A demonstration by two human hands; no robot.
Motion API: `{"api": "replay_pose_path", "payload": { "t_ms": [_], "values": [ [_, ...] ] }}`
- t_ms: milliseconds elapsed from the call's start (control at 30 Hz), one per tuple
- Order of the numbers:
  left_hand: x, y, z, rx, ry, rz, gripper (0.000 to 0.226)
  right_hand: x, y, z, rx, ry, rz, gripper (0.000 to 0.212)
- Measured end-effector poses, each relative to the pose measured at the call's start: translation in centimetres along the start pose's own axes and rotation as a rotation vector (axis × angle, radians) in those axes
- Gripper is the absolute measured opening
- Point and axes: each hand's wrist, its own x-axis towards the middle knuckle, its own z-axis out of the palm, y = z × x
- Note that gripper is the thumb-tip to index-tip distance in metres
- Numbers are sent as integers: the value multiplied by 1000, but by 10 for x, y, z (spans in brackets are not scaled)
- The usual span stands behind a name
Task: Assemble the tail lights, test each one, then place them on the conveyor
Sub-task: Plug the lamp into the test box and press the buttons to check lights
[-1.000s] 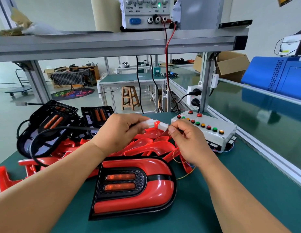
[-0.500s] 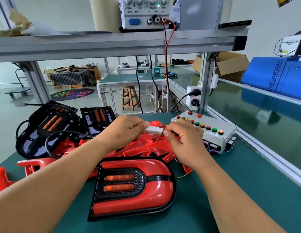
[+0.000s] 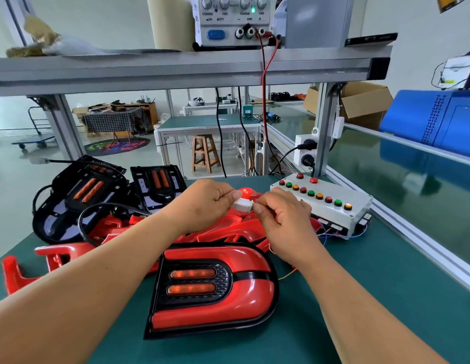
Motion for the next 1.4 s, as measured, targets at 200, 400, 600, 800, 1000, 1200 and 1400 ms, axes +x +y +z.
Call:
{"api": "replay_pose_path", "payload": {
  "t_ms": [200, 400, 600, 800, 1000, 1200, 1400],
  "values": [
    [-39, -32, -20, 172, -72, -217, 39, 2, 17, 6, -88, -17, 86, 16],
    [-123, -58, -21, -155, -21, -124, 76, 7, 36, 16, -357, 34, 208, 13],
    [-156, -55, -4, -104, -352, -72, 139, 27, 49, 12, -577, -182, 217, 35],
    [-148, -62, 0, -155, -320, -109, 137, 53, 62, 16, -735, -394, 220, 74],
    [-141, -69, 5, -185, -221, -165, 141, 74, 67, 23, -761, -462, 284, 92],
    [-135, -74, 8, -215, -151, -146, 140, 75, 75, 32, -796, -485, 293, 99],
    [-135, -77, 10, -209, -134, -139, 139, 73, 74, 37, -797, -462, 310, 98]
  ]
}}
